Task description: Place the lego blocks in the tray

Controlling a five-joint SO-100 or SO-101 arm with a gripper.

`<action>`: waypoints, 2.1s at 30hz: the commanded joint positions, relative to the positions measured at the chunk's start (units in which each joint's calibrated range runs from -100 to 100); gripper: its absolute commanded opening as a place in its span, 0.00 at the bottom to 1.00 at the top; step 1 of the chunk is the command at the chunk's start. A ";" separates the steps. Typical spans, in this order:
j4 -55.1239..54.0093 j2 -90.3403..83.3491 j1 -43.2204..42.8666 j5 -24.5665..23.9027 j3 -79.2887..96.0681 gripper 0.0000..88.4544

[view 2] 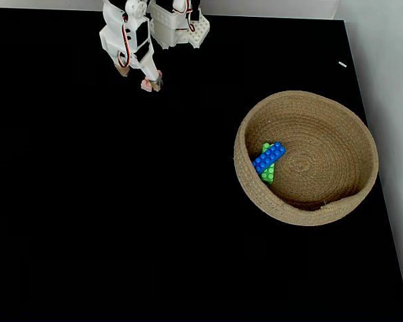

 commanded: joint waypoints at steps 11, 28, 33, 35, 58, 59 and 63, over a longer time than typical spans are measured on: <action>-4.17 -7.26 -1.49 0.29 8.84 0.33; -10.67 -9.93 -6.03 -2.69 17.50 0.02; -13.42 -10.96 -8.83 -3.66 20.15 0.00; -13.42 -11.82 -9.49 -3.52 18.60 0.00; -6.42 5.81 -47.33 -14.16 -41.32 0.00; -9.17 7.44 -48.40 -14.07 -41.51 0.00; -18.42 14.58 -52.03 -13.48 -43.60 0.00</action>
